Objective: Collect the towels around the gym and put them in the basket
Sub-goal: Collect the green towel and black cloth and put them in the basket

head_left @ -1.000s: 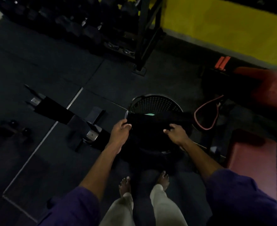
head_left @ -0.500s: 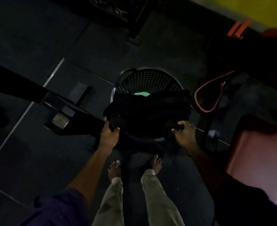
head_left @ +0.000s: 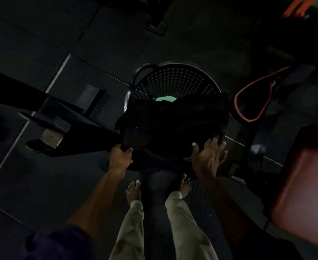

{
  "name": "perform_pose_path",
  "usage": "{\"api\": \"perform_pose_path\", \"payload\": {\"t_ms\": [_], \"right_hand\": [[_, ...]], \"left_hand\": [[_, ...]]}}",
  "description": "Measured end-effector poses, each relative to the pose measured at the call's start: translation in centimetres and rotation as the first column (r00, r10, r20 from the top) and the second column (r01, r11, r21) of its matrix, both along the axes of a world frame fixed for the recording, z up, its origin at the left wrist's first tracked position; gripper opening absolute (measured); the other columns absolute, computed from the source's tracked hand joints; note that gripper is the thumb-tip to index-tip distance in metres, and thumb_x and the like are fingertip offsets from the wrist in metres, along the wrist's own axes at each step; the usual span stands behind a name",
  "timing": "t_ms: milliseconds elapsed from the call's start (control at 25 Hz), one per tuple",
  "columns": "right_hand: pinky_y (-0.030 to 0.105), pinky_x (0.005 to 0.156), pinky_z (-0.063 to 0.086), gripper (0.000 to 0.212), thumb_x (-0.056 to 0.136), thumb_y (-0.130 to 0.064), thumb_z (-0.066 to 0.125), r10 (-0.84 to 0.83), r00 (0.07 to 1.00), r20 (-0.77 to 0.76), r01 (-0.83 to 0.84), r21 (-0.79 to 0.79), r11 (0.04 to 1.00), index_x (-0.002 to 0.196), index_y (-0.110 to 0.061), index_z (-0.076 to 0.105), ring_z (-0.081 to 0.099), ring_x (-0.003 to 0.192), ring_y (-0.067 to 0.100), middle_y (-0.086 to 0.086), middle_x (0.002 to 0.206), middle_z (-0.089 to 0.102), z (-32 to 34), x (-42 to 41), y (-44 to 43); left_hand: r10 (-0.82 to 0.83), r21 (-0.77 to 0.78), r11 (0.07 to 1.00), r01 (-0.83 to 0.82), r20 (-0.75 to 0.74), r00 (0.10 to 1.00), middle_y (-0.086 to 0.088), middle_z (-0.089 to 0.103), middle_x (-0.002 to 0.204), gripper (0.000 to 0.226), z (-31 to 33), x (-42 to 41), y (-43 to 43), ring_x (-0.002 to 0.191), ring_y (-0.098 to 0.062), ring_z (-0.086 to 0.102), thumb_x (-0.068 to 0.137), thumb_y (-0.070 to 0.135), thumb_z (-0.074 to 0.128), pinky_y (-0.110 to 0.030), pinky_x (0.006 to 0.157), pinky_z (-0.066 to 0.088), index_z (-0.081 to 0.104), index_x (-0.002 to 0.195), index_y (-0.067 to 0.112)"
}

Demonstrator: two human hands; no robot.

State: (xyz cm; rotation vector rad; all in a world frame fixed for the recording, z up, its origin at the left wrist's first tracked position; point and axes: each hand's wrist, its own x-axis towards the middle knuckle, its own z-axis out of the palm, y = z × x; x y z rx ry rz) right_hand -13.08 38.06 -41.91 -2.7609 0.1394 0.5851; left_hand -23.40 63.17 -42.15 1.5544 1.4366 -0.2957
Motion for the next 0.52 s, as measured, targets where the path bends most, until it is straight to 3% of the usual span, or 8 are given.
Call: {"api": "perform_pose_path", "payload": {"t_ms": [120,200,240,320,400,440,520], "right_hand": [[0.055,0.119,-0.013,0.069,0.102,-0.048,0.047,0.272,0.959,0.075,-0.265,-0.084,0.960,0.140,0.009,0.050,0.012,0.155,0.036,0.021,0.155,0.041,0.3,1.3,1.3],[0.056,0.121,-0.007,0.070,0.102,-0.049,0.045,0.418,0.908,0.022,-0.418,-0.012,0.908,0.144,0.007,0.046,0.011,0.156,0.034,0.020,0.159,0.036,0.0,2.2,2.5],[0.056,0.122,-0.002,0.070,0.102,-0.050,0.044,0.480,0.876,-0.040,-0.479,0.032,0.877,0.147,0.004,0.044,0.009,0.156,0.033,0.018,0.162,0.031,-0.3,2.8,3.1],[0.056,0.122,0.009,0.060,0.102,-0.048,0.045,0.553,0.818,-0.161,-0.552,0.054,0.832,0.145,-0.006,0.049,0.011,0.155,0.033,0.013,0.165,0.026,-0.7,4.0,4.1],[0.050,0.116,0.031,0.044,0.100,-0.036,0.052,0.445,0.887,-0.123,-0.434,0.108,0.894,0.134,-0.009,0.061,0.034,0.147,0.035,0.014,0.157,0.041,-0.2,4.4,4.3],[0.046,0.108,0.041,0.038,0.098,-0.029,0.057,0.306,0.951,-0.054,-0.291,0.195,0.937,0.128,-0.007,0.065,0.048,0.137,0.035,0.015,0.147,0.053,0.4,4.2,4.1],[0.041,0.095,0.049,0.030,0.096,-0.022,0.062,0.096,0.994,0.044,-0.105,0.334,0.937,0.119,-0.004,0.069,0.062,0.116,0.035,0.016,0.125,0.067,1.6,2.4,3.4]], "left_hand": [[-0.069,0.017,0.998,0.068,0.022,0.997,-0.009,0.071,0.085,0.010,2.1,1.7,-0.2,0.055,-0.017,0.061,0.093,0.016,0.065,-0.025,0.044,0.049,0.071,0.090,0.009],[-0.058,0.002,0.998,0.058,0.107,0.993,-0.007,0.071,0.085,0.009,3.4,4.4,-1.4,0.054,-0.013,0.060,0.092,0.017,0.066,-0.020,0.040,0.046,0.070,0.085,0.013],[-0.008,-0.072,0.997,0.021,0.178,0.984,-0.006,0.071,0.088,0.006,4.0,6.0,-2.2,0.054,-0.012,0.060,0.093,0.015,0.065,-0.020,0.041,0.046,0.070,0.094,0.013],[0.090,-0.330,0.944,0.015,0.301,0.949,0.001,0.069,0.099,0.036,4.9,9.0,-4.0,0.062,-0.010,0.066,0.097,0.009,0.058,-0.021,0.055,0.054,0.057,0.132,0.018],[0.067,-0.480,0.871,0.106,0.329,0.942,0.004,0.065,0.117,0.063,5.6,10.8,-5.7,0.082,-0.014,0.073,0.099,0.006,0.052,-0.027,0.080,0.057,0.027,0.154,0.023],[0.039,-0.462,0.877,0.134,0.345,0.938,0.006,0.066,0.117,0.062,5.5,11.0,-6.3,0.082,-0.015,0.073,0.100,0.007,0.051,-0.030,0.083,0.057,0.025,0.155,0.020],[0.068,-0.272,0.961,0.043,0.384,0.921,0.010,0.070,0.098,0.043,4.8,9.7,-6.5,0.068,-0.014,0.072,0.099,0.009,0.050,-0.034,0.076,0.060,0.049,0.142,0.017]]}}
